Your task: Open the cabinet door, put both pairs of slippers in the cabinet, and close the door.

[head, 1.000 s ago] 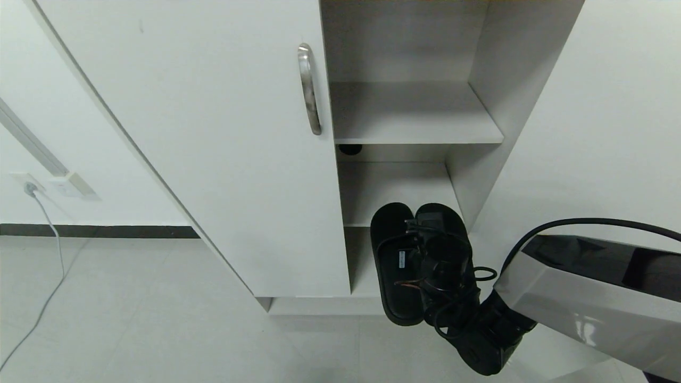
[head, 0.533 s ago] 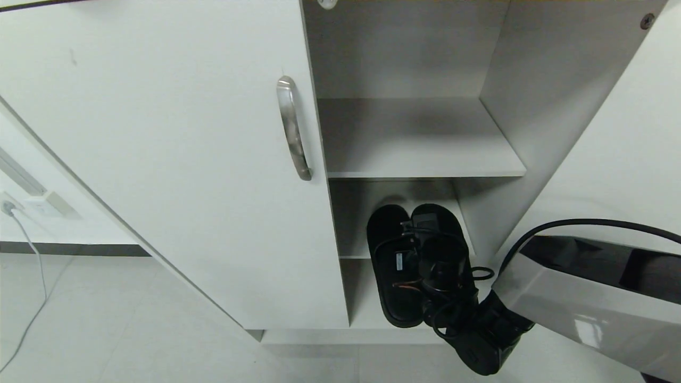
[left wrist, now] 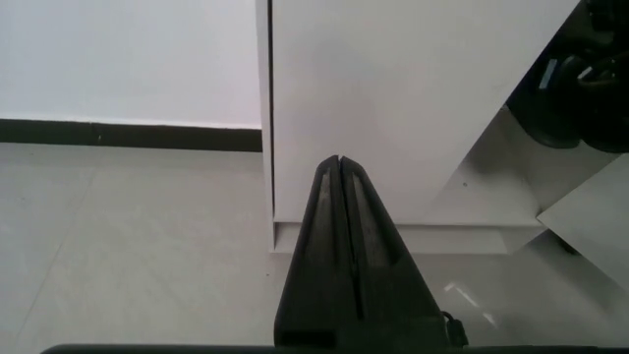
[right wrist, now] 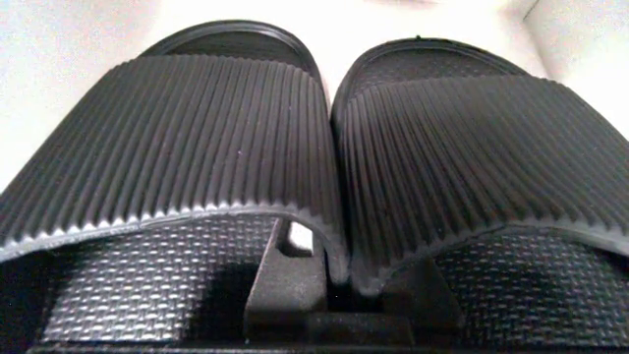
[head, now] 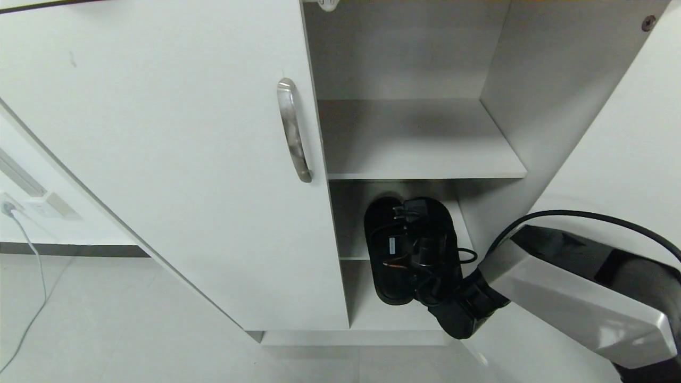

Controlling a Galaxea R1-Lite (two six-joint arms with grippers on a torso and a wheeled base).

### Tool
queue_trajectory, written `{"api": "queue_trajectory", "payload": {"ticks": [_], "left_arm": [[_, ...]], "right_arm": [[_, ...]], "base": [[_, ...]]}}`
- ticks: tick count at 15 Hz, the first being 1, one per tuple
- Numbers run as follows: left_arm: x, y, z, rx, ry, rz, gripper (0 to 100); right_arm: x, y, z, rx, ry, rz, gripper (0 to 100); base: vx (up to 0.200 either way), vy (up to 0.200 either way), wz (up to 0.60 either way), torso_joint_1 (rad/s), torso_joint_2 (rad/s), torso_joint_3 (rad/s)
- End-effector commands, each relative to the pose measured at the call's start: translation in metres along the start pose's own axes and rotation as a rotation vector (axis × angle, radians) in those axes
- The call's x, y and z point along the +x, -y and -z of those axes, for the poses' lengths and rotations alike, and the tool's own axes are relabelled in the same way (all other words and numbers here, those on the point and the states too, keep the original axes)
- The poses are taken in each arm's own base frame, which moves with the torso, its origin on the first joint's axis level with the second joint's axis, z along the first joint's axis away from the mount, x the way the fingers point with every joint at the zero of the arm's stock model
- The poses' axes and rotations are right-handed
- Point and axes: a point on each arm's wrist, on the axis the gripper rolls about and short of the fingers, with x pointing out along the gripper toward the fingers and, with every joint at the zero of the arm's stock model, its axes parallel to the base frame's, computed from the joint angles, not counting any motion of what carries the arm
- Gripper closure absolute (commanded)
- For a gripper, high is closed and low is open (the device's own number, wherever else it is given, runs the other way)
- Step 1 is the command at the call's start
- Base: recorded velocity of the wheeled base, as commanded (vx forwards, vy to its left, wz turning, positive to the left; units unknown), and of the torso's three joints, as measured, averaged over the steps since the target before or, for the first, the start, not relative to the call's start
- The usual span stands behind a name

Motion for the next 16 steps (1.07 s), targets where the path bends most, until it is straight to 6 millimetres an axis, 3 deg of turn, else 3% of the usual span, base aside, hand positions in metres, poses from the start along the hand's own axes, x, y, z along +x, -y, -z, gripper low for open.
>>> {"api": "queue_trajectory", "payload": {"ticks": [1,8,16], "left_arm": [[0.0,0.0,0.0,-0.001,0.0,-0.001,100],[0.0,0.0,0.0,-0.001,0.0,-0.001,100],[0.0,0.0,0.0,-0.001,0.0,-0.001,100]], "right_arm": [[0.02,-0.003,-0.001,0.016,0.019,0.021,100],[0.06,0.001,-0.026,0.032,0.041,0.072,100],[0.063,-0.002,-0.025,0.02,0.026,0.064,100]], "base": [[0.0,0.0,0.0,0.0,0.0,0.0],[0.0,0.0,0.0,0.0,0.0,0.0],[0.0,0.0,0.0,0.0,0.0,0.0]]}}
